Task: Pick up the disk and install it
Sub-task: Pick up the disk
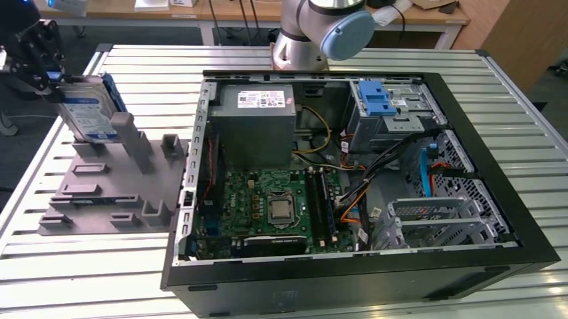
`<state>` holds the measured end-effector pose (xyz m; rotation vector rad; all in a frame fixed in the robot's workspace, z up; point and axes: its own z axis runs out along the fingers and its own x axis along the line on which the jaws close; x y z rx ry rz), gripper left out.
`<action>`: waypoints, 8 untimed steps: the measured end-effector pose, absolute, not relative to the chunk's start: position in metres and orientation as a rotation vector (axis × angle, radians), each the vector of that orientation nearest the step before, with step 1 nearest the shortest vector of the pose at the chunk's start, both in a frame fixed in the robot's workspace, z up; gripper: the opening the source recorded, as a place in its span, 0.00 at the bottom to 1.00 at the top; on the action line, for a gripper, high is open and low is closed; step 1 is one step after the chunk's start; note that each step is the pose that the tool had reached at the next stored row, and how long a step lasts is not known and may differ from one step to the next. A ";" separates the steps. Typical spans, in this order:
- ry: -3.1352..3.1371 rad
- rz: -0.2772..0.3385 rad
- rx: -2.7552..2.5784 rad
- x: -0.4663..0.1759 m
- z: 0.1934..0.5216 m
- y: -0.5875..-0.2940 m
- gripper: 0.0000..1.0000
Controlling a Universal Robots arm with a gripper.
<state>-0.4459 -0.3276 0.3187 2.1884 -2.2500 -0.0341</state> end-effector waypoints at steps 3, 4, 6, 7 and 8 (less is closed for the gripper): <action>-2.250 -0.034 2.188 -0.446 0.320 -0.328 0.37; -2.250 -0.034 2.188 -0.446 0.320 -0.328 0.37; -2.250 -0.034 2.188 -0.446 0.322 -0.328 0.37; -2.250 -0.034 2.189 -0.446 0.322 -0.328 0.37; -2.250 -0.034 2.188 -0.446 0.322 -0.328 0.37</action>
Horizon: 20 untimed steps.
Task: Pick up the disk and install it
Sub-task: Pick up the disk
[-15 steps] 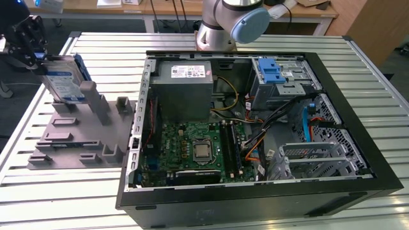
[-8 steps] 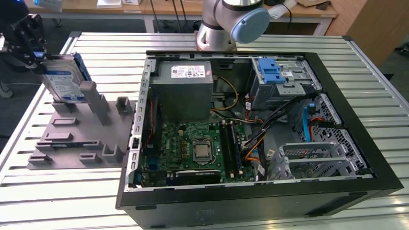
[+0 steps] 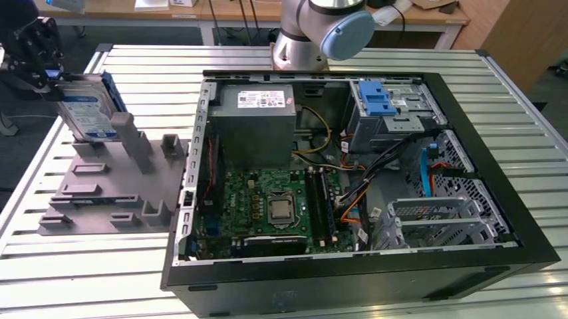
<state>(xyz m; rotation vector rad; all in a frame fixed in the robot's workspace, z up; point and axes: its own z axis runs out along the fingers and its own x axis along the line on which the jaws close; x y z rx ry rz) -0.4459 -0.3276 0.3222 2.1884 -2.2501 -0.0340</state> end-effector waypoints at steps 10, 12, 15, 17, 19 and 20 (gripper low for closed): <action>-2.250 -0.034 2.188 -0.446 0.324 -0.328 0.37; -2.250 -0.034 2.188 -0.446 0.325 -0.328 0.37; -2.250 -0.034 2.188 -0.446 0.326 -0.328 0.37; -2.250 -0.034 2.188 -0.446 0.327 -0.328 0.37; -2.250 -0.034 2.188 -0.446 0.328 -0.328 0.37; -2.250 -0.034 2.188 -0.446 0.329 -0.328 0.37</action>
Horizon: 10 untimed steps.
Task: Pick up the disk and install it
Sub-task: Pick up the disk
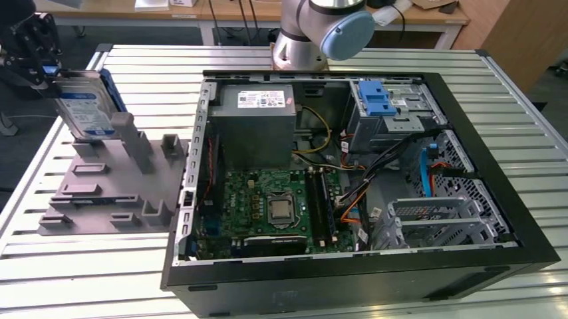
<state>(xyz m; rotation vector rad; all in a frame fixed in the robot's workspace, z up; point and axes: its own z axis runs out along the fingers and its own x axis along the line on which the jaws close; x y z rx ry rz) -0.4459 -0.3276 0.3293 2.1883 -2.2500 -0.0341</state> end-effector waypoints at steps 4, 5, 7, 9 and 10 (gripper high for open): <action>-2.250 -0.034 2.188 -0.446 0.332 -0.328 0.37; -2.250 -0.034 2.188 -0.446 0.332 -0.328 0.37; -2.250 -0.034 2.188 -0.446 0.334 -0.328 0.37; -2.250 -0.034 2.188 -0.446 0.335 -0.328 0.37; -2.250 -0.034 2.188 -0.446 0.335 -0.328 0.37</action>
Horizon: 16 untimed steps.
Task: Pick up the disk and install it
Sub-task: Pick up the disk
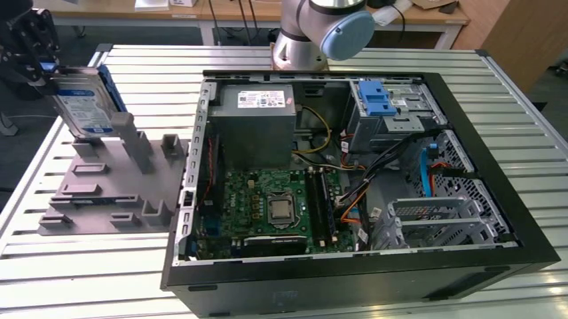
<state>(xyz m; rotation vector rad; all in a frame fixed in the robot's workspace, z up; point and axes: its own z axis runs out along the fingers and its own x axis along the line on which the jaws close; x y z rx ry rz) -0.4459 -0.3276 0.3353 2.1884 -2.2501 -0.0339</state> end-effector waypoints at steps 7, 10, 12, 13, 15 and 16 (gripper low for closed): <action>-2.250 -0.034 2.188 -0.446 0.336 -0.328 0.37; -2.250 -0.034 2.188 -0.446 0.338 -0.328 0.37; -2.250 -0.034 2.188 -0.446 0.339 -0.328 0.37; -2.250 -0.034 2.188 -0.446 0.340 -0.328 0.37; -2.250 -0.034 2.188 -0.446 0.341 -0.328 0.37; -2.250 -0.034 2.189 -0.446 0.341 -0.328 0.37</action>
